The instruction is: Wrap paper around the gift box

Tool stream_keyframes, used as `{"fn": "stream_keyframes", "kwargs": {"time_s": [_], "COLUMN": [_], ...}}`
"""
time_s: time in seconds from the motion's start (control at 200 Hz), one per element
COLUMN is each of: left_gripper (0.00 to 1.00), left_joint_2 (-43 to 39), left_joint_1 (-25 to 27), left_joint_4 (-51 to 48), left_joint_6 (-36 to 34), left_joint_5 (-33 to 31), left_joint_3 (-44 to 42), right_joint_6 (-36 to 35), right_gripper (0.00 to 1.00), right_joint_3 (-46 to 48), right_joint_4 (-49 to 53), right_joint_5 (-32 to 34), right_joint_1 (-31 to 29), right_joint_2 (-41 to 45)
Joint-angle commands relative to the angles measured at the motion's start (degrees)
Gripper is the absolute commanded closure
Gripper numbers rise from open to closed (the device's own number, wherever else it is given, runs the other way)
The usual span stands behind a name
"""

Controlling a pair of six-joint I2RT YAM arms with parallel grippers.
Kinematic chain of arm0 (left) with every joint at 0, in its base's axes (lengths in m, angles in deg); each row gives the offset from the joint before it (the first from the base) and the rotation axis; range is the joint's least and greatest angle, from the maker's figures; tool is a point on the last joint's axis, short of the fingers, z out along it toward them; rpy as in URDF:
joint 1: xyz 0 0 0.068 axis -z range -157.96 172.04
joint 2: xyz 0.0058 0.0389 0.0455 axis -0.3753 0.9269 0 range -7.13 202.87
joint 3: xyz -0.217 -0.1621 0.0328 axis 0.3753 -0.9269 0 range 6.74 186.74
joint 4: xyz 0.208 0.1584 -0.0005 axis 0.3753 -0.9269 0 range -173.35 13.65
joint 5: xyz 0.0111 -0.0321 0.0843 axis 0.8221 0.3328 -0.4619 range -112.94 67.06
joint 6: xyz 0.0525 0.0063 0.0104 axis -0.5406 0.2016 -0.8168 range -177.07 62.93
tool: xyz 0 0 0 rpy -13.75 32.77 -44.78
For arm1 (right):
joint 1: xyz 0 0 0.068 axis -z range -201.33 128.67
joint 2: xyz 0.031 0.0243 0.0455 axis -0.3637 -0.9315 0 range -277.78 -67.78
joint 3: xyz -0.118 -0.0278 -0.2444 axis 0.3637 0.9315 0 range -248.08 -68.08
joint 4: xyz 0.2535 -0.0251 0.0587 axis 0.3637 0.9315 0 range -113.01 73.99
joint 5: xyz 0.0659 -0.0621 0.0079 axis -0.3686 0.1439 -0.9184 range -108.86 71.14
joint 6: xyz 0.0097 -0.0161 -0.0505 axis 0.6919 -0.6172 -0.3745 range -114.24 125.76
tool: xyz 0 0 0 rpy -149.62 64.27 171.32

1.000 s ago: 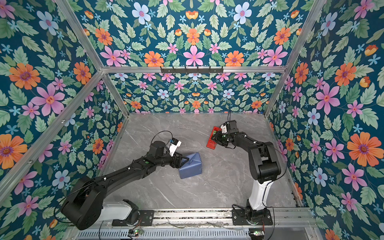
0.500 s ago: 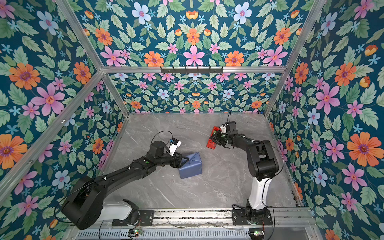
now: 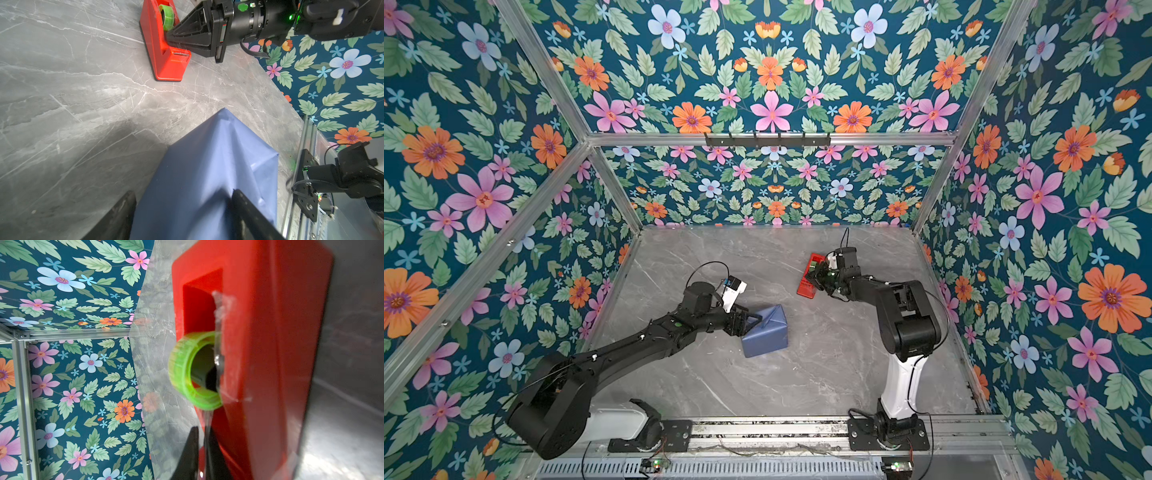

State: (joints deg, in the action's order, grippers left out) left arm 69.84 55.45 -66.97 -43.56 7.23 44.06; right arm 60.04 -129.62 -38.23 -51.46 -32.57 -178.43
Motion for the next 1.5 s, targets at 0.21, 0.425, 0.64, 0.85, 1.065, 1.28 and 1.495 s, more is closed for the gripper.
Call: {"fn": "stream_keyframes", "kwargs": {"time_s": [0.21, 0.425, 0.64, 0.85, 1.065, 1.28, 1.495], "left_gripper": [0.26, 0.26, 0.26, 0.26, 0.26, 0.26, 0.26], "left_joint_2": [0.49, -0.06, -0.17, -0.44, -0.23, -0.39, -0.58], "left_joint_1": [0.08, 0.08, 0.08, 0.08, 0.08, 0.08, 0.08], "left_joint_4": [-6.31, -6.41, -6.40, -6.44, -6.43, -6.53, -6.65], "left_joint_6": [-1.48, -1.48, -1.50, -1.48, -1.48, -1.49, -1.56], "left_joint_5": [-0.64, -0.78, -0.75, -0.87, -0.85, -0.90, -1.00], "left_joint_3": [-0.41, -0.58, -0.67, -0.67, -0.50, -0.57, -0.58], "right_joint_6": [11.68, 15.85, 17.26, 17.40, 16.47, 15.37, 15.20], "right_gripper": [1.00, 1.00, 1.00, 1.00, 1.00, 1.00, 1.00], "right_joint_3": [3.34, 4.98, 4.76, 4.97, 6.76, 7.31, 7.75], "right_joint_4": [-17.63, -22.61, -23.99, -23.15, -22.26, -20.71, -20.69], "right_joint_5": [-2.72, -4.09, -4.89, -4.83, -4.33, -3.52, -4.23], "right_joint_1": [-0.13, -0.51, -1.04, -1.41, -1.99, -1.94, -2.20], "right_joint_2": [-1.04, -0.31, 0.63, 1.81, 3.88, 4.34, 4.94]}}
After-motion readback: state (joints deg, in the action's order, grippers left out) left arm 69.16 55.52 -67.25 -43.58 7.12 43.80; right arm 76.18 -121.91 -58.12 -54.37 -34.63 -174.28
